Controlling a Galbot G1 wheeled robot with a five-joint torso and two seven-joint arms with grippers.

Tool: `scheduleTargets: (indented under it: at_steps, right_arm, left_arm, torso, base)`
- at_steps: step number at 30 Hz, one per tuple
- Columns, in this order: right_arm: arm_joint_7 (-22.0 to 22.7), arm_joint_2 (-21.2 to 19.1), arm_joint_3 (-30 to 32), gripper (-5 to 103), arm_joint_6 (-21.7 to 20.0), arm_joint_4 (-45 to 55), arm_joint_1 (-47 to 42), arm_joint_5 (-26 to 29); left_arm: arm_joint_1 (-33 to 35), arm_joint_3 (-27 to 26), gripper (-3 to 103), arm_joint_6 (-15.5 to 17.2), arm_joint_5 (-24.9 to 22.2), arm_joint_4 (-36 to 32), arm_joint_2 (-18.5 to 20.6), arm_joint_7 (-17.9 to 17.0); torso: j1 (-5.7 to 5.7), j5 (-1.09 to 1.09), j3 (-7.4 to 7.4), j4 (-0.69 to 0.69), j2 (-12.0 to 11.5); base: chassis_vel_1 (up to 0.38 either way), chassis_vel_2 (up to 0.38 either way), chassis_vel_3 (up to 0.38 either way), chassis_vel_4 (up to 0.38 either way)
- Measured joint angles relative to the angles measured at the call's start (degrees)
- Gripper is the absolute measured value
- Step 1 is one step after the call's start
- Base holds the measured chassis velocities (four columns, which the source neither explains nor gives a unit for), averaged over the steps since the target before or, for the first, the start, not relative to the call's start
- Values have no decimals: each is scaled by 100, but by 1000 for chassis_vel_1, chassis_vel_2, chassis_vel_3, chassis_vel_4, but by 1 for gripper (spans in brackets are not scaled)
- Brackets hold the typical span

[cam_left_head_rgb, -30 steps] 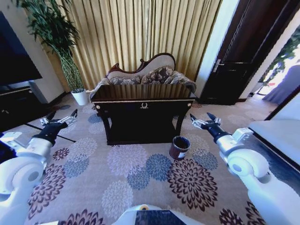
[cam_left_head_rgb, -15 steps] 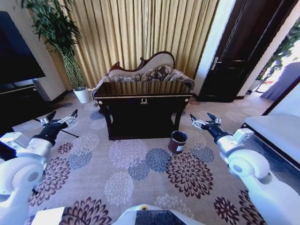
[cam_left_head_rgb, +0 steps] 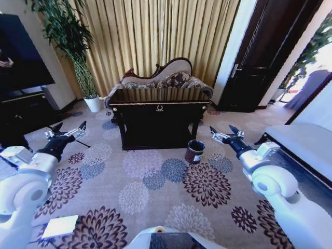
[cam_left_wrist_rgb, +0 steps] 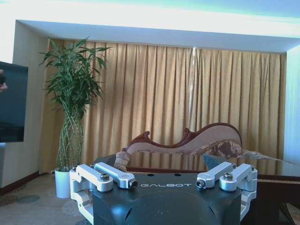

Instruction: Move to the front of the table and place the trash on the table into the trash bin.

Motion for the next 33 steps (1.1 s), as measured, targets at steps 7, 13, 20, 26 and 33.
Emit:
scheduleTargets:
  at_steps: [7,13,20,26,33]
  right_arm:
    - [-20,37,-70,100,83,-40,9,0]
    - [-21,50,-87,100,131,-92,17,-31]
    - [-23,55,-97,100,161,-77,-29,-83]
    - [-23,56,-124,100,164,-67,-29,-122]
    - [-10,14,-60,100,45,22,-33,18]
  left_arm:
    - [16,22,100,-4,5,-8,-44,1]
    - [28,21,100,-4,6,-15,-52,1]
    - [34,17,100,-7,2,-26,-61,0]
    - [61,18,100,-6,-32,-48,-76,-57]
    - [55,33,100,20,-107,-69,-72,-52]
  torso:
    - [-2,2,-1,-4,1]
    - [3,2,1,-2,-1]
    - [0,1,0,-2,0]
    - [1,1,0,-2,0]
    - [1,1,0,-2,-1]
  base:
    - [43,-78,-46,72]
    - [0,0,0,0]
    - [0,0,0,0]
    - [0,0,0,0]
    - [0,0,0,0]
